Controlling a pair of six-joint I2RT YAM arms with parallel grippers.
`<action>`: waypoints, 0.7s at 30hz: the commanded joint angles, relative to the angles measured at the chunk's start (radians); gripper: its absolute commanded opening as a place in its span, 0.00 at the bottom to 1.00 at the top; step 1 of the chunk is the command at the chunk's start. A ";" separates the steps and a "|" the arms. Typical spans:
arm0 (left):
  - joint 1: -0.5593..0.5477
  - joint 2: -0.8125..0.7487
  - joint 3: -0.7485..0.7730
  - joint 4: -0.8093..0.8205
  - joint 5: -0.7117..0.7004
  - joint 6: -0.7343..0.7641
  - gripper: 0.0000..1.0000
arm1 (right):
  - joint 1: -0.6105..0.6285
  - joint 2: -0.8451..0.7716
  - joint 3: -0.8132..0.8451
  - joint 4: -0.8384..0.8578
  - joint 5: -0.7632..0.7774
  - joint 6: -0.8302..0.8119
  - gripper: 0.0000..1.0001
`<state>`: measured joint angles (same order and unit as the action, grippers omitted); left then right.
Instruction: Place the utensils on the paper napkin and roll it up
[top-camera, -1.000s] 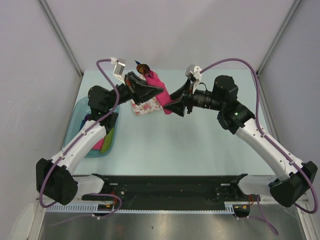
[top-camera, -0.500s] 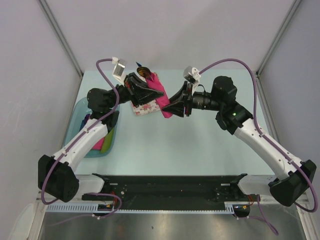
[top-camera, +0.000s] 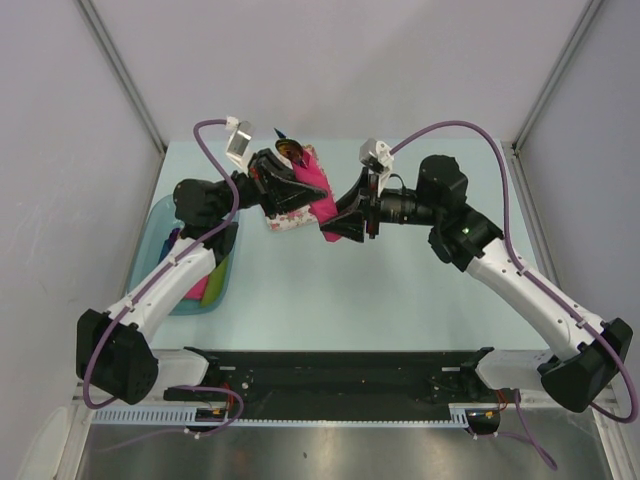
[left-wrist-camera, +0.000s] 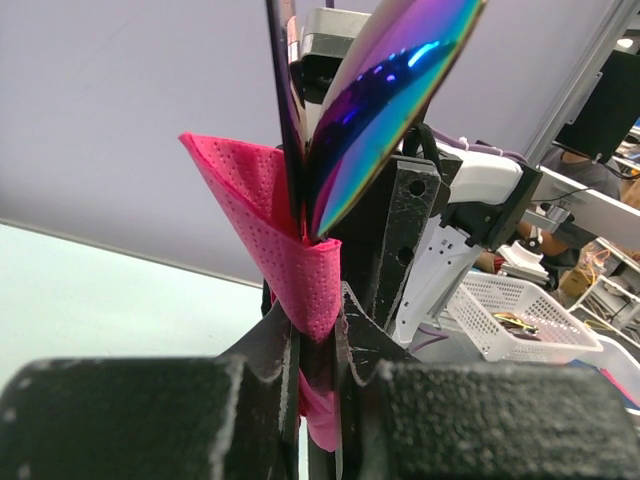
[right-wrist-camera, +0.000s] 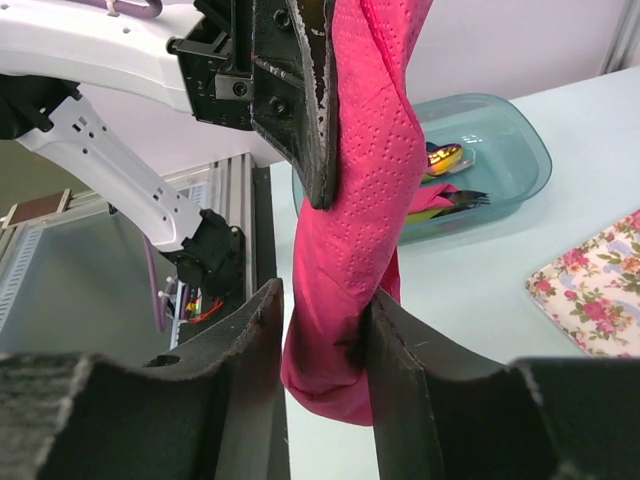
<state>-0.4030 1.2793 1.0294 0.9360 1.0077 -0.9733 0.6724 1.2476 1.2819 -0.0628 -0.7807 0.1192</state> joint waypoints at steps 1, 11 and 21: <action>-0.007 -0.014 0.005 0.109 -0.014 -0.041 0.00 | 0.018 0.015 0.045 -0.025 -0.029 -0.018 0.40; -0.010 -0.017 -0.009 0.133 -0.018 -0.054 0.00 | 0.042 0.029 0.051 -0.078 0.006 -0.055 0.00; 0.047 -0.113 -0.060 -0.206 -0.130 0.114 0.71 | 0.047 0.029 0.086 0.027 0.172 0.006 0.00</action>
<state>-0.3973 1.2140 0.9894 0.8337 0.9565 -0.9131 0.7040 1.2842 1.3178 -0.1303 -0.6594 0.0975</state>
